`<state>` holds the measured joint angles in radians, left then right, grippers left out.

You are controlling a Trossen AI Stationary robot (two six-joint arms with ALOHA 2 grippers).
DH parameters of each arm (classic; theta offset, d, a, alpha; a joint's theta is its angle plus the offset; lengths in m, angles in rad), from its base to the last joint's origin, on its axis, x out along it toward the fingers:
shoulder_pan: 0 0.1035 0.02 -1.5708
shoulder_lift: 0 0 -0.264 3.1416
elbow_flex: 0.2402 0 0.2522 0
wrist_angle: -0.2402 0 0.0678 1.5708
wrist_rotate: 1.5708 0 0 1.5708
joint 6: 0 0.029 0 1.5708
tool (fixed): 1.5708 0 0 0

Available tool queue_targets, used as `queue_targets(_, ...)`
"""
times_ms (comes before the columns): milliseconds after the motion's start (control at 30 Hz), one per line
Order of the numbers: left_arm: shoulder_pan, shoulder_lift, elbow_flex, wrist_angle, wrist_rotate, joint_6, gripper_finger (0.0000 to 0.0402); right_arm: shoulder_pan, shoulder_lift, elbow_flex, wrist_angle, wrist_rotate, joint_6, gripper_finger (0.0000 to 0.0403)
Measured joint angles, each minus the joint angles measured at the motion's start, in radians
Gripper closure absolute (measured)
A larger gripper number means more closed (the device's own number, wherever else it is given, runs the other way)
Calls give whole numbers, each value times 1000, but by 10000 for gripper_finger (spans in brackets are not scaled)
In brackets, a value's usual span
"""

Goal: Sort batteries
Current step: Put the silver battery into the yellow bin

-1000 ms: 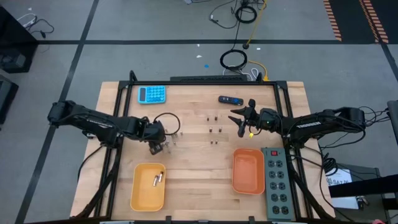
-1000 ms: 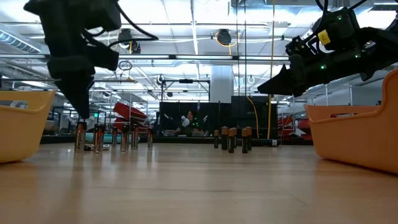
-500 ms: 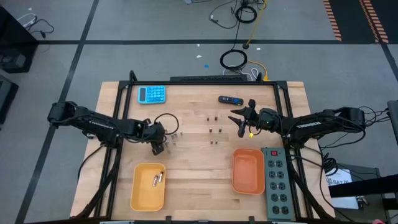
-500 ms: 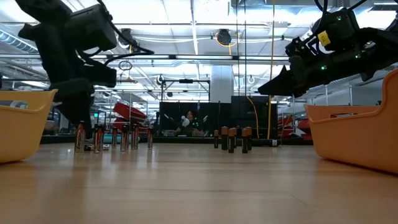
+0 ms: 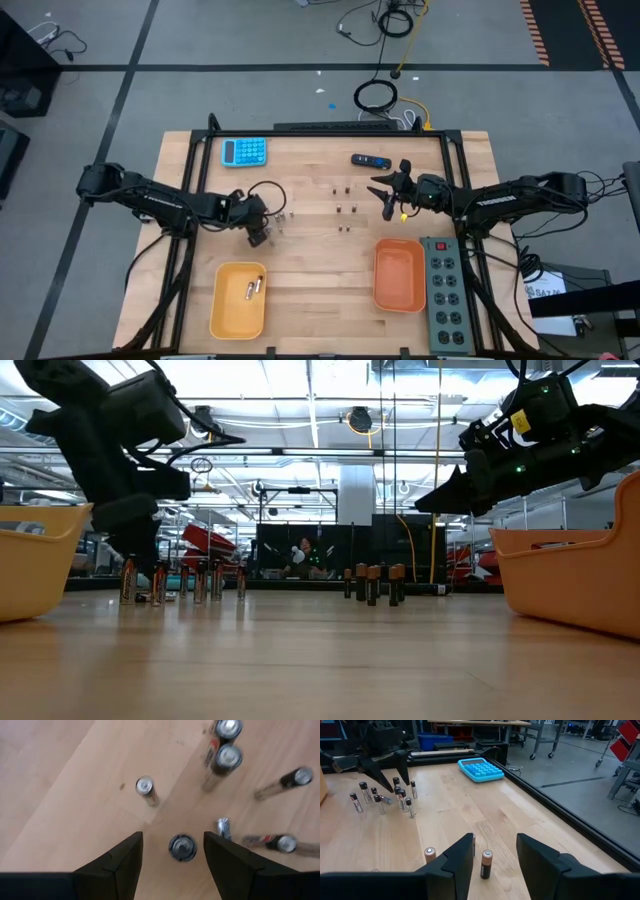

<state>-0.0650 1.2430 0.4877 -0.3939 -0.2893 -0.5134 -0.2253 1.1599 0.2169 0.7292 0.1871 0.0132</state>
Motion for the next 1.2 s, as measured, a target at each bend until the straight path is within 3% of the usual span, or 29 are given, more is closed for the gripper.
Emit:
queue_targets(167, 0, 0, 0, 5, -2, 6, 216, 0, 0, 0, 0, 0, 0, 259)
queue_targets(333, 0, 0, 0, 2, -4, 15, 344, 0, 0, 0, 0, 0, 0, 259)
queue_targets(367, 0, 0, 0, 3, -4, 19, 351, 0, 0, 0, 0, 0, 0, 259)
queue_targets(667, 0, -19, 14, -16, 0, 23, 350, 0, 0, 0, -2, 0, 0, 259)
queue_targets(867, 0, -158, 102, -186, -15, 24, 350, 0, 0, 0, -7, 0, 1, 259)
queue_targets(1000, -1, -290, 128, -203, 145, -7, 350, 0, 0, 0, -10, 0, 5, 259)
queue_targets(1133, -4, -397, 128, -168, 402, -143, 350, 0, 0, 0, -11, 0, 5, 259)
queue_targets(1200, -27, -423, 128, -157, 462, -218, 350, 0, 0, 0, -14, 0, 5, 259)
